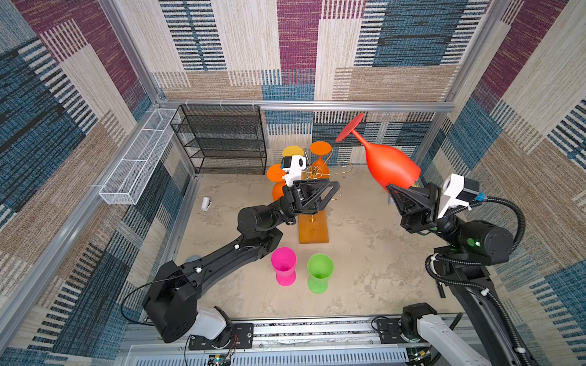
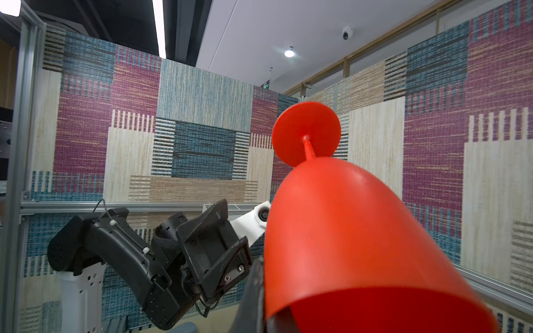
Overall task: Take the wine glass off the wine glass rack
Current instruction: Place the wine glass at the center of the table.
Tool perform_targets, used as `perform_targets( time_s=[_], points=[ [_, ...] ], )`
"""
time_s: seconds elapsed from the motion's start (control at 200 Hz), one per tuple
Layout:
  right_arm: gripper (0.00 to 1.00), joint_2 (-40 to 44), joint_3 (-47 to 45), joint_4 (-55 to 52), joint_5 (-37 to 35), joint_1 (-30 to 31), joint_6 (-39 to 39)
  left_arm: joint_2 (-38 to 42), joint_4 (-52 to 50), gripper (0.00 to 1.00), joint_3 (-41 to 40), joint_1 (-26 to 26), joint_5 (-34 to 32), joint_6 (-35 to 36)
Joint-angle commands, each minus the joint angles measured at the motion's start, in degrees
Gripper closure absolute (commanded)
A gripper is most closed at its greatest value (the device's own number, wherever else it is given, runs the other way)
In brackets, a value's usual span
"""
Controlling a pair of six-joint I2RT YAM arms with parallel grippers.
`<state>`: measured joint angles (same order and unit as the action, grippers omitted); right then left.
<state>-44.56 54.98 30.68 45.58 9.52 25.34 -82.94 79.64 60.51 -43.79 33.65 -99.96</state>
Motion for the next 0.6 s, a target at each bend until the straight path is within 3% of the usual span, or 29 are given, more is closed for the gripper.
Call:
perform_targets(
  time_s=[0.0, 0.16, 0.325, 0.411, 0.476, 0.596],
  points=[
    [1.0, -1.23, 6.42, -19.32, -10.09, 0.02, -6.5, -0.29, 1.15, 0.48, 0.27, 0.04, 3.43, 4.61],
    [1.0, -5.35, 19.1, -46.04, -26.42, 0.01, -12.02, 0.08, -0.79, 0.45, 1.31, 0.15, 8.27, 9.57],
    [1.0, -5.13, 22.17, -59.9, -37.62, 0.06, -11.22, 4.6, -12.86, 0.44, 2.74, 0.37, 13.5, 20.56],
    [1.0, -4.74, 21.95, -65.47, -39.99, 0.01, -10.55, 10.12, -27.54, 0.44, 3.62, 0.45, 15.04, 31.46],
    [1.0, -5.15, 21.12, -69.91, -40.2, 0.02, -9.4, 15.14, -42.08, 0.44, 4.69, 0.46, 13.5, 43.69],
    [1.0, -7.72, 15.64, -75.67, -32.36, 0.06, -7.05, 23.67, -65.54, 0.44, 6.93, 0.46, 7.02, 60.18]
  ],
)
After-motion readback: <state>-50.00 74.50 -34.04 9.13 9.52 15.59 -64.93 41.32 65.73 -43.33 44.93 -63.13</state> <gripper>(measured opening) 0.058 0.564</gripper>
